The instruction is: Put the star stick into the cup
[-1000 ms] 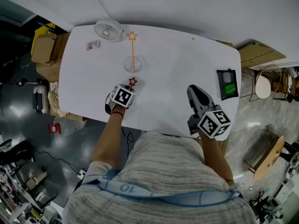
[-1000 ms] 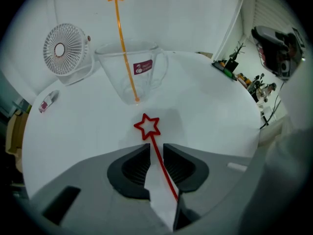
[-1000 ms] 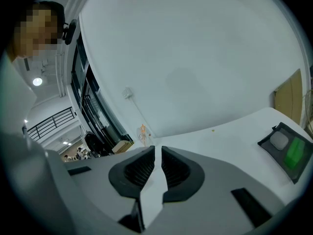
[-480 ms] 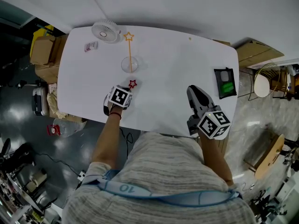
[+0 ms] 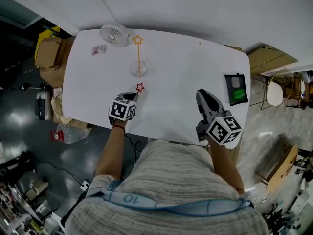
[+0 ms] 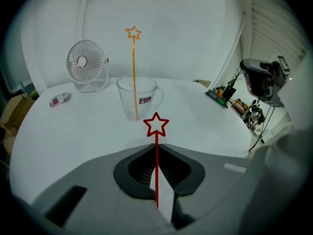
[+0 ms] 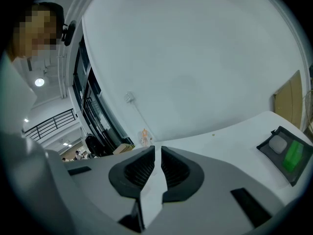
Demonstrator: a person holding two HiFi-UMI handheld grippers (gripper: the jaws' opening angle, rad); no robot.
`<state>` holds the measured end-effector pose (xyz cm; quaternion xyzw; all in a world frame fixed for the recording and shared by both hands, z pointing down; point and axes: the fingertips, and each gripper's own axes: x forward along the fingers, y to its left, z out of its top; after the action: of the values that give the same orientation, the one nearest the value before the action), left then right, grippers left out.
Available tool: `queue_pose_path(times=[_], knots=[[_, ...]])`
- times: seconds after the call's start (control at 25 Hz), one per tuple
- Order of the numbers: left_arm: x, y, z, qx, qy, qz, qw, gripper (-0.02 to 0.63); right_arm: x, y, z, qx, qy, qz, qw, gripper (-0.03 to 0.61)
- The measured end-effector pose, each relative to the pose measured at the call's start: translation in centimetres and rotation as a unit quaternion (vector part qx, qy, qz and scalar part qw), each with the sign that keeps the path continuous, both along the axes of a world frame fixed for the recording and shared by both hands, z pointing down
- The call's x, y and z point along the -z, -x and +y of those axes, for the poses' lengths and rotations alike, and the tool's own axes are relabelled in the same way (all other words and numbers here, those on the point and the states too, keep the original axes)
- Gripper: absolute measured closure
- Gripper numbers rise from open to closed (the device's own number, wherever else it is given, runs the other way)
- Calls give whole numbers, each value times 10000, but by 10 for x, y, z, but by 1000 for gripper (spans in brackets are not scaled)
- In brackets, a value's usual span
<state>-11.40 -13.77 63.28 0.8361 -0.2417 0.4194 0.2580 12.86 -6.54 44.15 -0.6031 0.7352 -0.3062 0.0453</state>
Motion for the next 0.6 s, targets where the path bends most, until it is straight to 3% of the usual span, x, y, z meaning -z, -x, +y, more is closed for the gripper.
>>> queue_pose_path(times=[0.16, 0.32, 0.44, 0.6], knots=[[40, -3, -7, 157, -400, 461, 9980, 589, 4, 7, -1, 87, -59, 8, 9999, 555], [81, -2, -18, 444, -803, 1025, 9905, 589, 8, 9, -1, 101, -122, 15, 9999, 557], [114, -6, -34, 722, -1096, 1527, 9795, 589, 11, 6, -1, 73, -165, 19, 9998, 557], [156, -14, -62, 1066, -1568, 2190, 9571, 589, 16, 3, 1, 35, -214, 42, 9998, 555]])
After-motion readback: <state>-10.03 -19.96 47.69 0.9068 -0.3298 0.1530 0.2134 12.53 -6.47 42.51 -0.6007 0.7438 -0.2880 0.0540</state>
